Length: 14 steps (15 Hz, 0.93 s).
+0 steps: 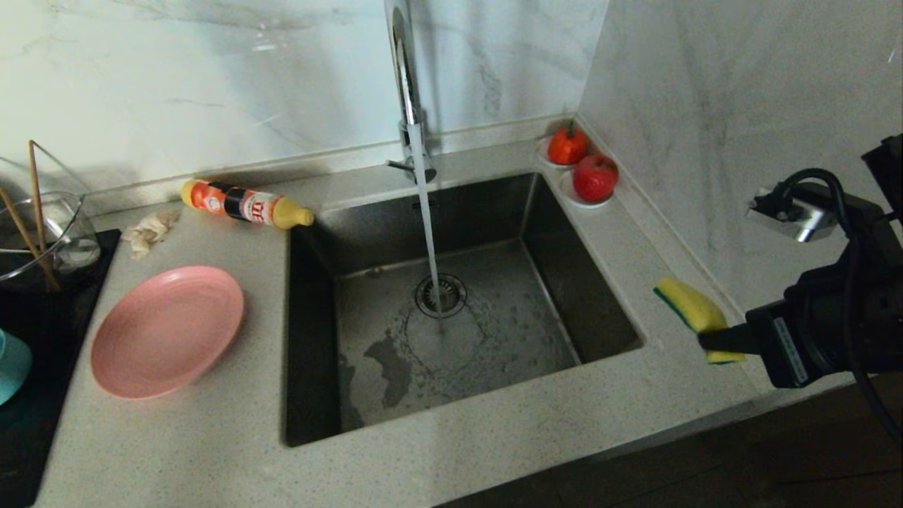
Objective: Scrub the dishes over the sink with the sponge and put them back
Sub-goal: Put down the sponge
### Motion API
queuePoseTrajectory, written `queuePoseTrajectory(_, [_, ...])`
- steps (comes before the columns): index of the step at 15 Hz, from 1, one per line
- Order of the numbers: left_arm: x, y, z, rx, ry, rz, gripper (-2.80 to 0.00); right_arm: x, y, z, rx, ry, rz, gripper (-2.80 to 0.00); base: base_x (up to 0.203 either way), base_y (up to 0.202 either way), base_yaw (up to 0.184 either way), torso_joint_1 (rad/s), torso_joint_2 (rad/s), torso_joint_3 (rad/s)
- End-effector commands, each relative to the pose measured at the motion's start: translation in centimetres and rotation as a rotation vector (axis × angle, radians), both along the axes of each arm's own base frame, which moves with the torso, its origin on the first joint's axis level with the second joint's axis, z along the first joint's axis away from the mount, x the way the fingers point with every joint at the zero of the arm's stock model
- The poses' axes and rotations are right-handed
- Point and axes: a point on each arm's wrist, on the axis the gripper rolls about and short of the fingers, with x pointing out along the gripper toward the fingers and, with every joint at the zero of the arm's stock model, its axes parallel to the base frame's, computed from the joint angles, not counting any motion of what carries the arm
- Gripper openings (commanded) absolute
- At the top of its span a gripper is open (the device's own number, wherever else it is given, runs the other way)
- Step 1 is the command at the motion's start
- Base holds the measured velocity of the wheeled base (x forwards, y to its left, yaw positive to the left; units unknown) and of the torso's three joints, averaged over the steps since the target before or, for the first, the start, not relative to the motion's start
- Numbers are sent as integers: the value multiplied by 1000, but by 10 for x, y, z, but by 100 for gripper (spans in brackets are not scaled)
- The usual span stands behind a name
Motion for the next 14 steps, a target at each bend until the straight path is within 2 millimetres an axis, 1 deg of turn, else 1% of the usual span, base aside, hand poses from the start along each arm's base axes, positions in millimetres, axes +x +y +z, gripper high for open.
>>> queuePoseTrajectory(1, [-3, 1, -2, 23, -50, -40, -280, 2, 1, 1, 4, 3, -4, -280, 0, 0, 0, 0, 0, 0])
queuePoseTrajectory(2, [-4, 4, -4, 30, -67, -62, -280, 3, 2, 2, 12, 4, -9, -280, 0, 0, 0, 0, 0, 0])
queuePoseTrajectory(4, [3, 7, -20, 87, -74, 13, -280, 5, 4, 3, 29, 2, -15, -280, 0, 0, 0, 0, 0, 0])
queuePoseTrajectory(6, [13, 9, -40, 130, -68, 123, -280, 5, 5, 4, 32, -2, -9, -280, 0, 0, 0, 0, 0, 0])
queuePoseTrajectory(7, [16, 10, -49, 137, -96, 184, -280, 4, 4, 5, 32, -4, -11, -280, 0, 0, 0, 0, 0, 0])
queuePoseTrajectory(8, [18, 11, -56, 140, -119, 239, -280, 4, 5, 4, 32, -1, -10, -280, 0, 0, 0, 0, 0, 0])
queuePoseTrajectory(10, [21, 14, -74, 151, -101, 362, -280, 5, 5, 3, 29, 4, -9, -280, 0, 0, 0, 0, 0, 0])
queuePoseTrajectory(12, [16, 15, -81, 148, -126, 418, -280, 4, 4, 1, 25, 7, -9, -280, 0, 0, 0, 0, 0, 0])
queuePoseTrajectory(14, [6, 16, -95, 148, -129, 447, -280, 6, 3, -3, 13, 20, -16, -280, 0, 0, 0, 0, 0, 0])
